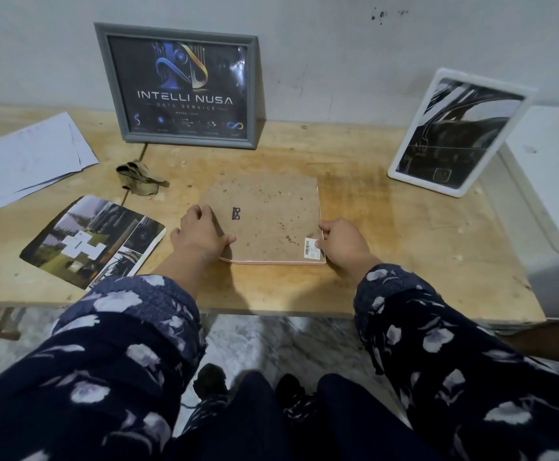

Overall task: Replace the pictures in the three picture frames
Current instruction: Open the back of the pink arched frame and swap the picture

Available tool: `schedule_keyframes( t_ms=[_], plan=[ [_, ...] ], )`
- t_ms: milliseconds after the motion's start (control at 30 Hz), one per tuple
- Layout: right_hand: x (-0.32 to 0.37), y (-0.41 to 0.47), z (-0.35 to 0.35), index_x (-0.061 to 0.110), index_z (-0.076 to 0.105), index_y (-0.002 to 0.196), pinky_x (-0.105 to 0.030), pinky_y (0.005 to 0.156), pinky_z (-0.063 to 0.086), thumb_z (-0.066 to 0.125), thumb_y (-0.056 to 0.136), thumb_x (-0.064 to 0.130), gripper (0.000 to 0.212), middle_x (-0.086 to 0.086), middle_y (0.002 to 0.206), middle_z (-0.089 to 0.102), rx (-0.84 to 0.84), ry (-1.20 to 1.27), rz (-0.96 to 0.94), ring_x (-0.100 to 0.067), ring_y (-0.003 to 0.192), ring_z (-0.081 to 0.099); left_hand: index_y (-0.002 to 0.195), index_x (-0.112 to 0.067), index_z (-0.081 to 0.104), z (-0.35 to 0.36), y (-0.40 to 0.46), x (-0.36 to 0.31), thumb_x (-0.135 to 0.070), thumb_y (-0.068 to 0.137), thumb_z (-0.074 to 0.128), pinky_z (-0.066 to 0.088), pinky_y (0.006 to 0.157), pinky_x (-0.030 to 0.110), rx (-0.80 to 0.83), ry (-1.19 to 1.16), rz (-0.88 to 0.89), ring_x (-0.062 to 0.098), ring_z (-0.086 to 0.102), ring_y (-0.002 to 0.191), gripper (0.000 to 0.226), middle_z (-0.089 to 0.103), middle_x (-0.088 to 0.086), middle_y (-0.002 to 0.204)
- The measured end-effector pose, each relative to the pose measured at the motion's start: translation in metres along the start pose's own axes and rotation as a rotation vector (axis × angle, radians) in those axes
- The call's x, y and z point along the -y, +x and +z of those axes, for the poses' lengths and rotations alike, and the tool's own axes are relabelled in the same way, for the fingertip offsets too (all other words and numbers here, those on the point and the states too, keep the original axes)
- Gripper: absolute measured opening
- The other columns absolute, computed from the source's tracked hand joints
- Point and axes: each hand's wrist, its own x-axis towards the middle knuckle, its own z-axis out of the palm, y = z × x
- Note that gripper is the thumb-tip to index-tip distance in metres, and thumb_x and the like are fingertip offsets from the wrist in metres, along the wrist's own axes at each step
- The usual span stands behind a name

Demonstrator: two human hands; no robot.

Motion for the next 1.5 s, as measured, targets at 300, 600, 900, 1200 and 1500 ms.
schedule_keyframes(
  t_ms=[300,600,900,1200,1500],
  plan=[
    [0.009,0.008,-0.009,0.019,0.049,0.132,-0.04,0.082,0.048,0.062,0.087,0.015,0.047,-0.003,0.127,0.047,-0.036,-0.311,-0.04,-0.027,0.112,0.049,0.138,-0.015,0.04,-0.015,0.007,-0.008,-0.061,0.079,0.065,0.03,0.105,0.051,0.058,0.302,0.01,0.031,0.022,0.134,0.08,0.026,0.007,0.145],
    [0.028,0.027,-0.022,0.023,-0.001,0.153,-0.057,0.117,0.004,0.064,0.083,0.007,0.097,0.005,0.16,-0.011,0.226,-0.551,-0.126,-0.03,0.147,-0.008,0.137,-0.011,0.035,-0.027,0.023,-0.011,-0.058,0.073,0.073,0.035,0.104,0.045,0.153,0.354,0.13,0.026,0.035,0.13,0.088,0.042,0.006,0.14],
    [0.039,0.048,-0.031,0.02,0.025,0.148,-0.058,0.115,-0.007,0.081,0.07,0.024,0.096,0.0,0.153,0.031,0.284,-0.596,-0.155,-0.029,0.141,0.024,0.149,-0.029,0.015,-0.038,0.038,-0.018,-0.059,0.067,0.077,0.032,0.105,0.048,0.25,0.445,0.223,0.03,0.031,0.13,0.107,0.033,0.011,0.137],
    [0.051,0.059,-0.033,0.022,0.013,0.151,-0.066,0.11,-0.01,0.082,0.062,0.049,0.116,-0.008,0.155,0.021,0.274,-0.705,-0.208,-0.033,0.143,0.017,0.142,-0.015,0.034,-0.046,0.056,-0.041,-0.052,0.05,0.09,0.039,0.104,0.045,0.324,0.51,0.265,0.025,0.038,0.126,0.114,0.039,0.0,0.14],
    [0.058,0.074,-0.033,0.02,0.001,0.152,-0.053,0.116,-0.001,0.086,0.059,0.044,0.128,-0.008,0.159,0.007,0.364,-0.727,-0.225,-0.028,0.146,0.007,0.137,-0.018,0.036,-0.048,0.062,-0.048,-0.061,0.039,0.089,0.046,0.097,0.044,0.303,0.596,0.271,0.024,0.047,0.114,0.119,0.046,-0.002,0.127]
  ],
)
